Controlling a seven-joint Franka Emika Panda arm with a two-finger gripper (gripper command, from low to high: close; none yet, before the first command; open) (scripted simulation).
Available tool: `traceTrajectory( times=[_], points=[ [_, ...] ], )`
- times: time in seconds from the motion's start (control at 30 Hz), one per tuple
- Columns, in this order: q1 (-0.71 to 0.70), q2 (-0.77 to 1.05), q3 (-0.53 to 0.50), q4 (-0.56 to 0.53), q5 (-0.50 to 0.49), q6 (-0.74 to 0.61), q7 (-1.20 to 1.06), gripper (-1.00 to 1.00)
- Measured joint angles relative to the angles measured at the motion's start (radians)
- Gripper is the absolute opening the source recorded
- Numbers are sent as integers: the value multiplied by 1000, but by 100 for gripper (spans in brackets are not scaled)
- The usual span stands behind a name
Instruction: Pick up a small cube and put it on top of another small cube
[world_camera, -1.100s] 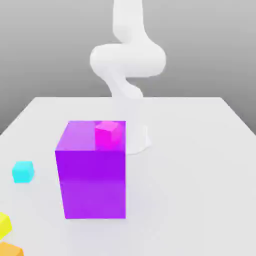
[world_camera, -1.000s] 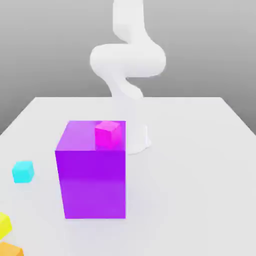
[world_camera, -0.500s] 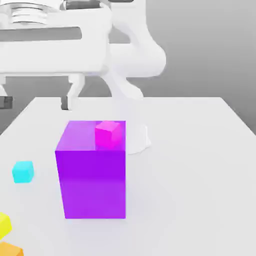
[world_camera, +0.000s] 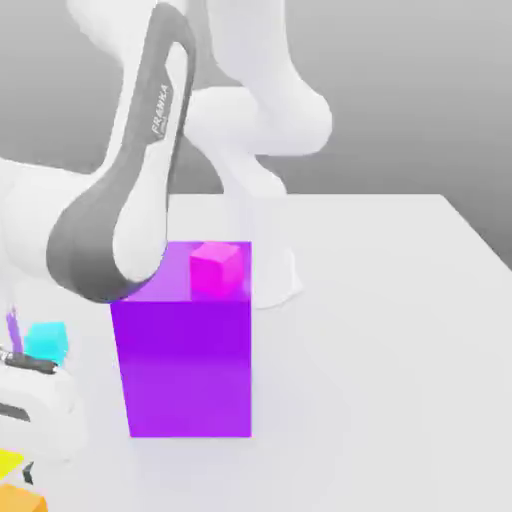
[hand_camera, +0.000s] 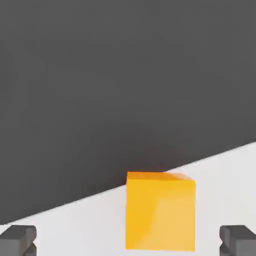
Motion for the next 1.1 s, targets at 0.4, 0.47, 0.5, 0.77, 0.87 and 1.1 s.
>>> traceTrajectory(
  times=[0.4,0.47,0.5,0.77,0.87,1.1],
  points=[
    [-23,100,23,22,29,66,-22,-100],
    [-9,36,5,8,10,18,-9,-100],
    [-2,1,-2,-2,1,-7,-1,-100],
    [71,-288,2,-131,-47,-163,74,-100],
    [93,-397,14,-182,-72,-219,109,-100],
    [132,-653,49,-299,-133,-351,193,-100]
  ],
)
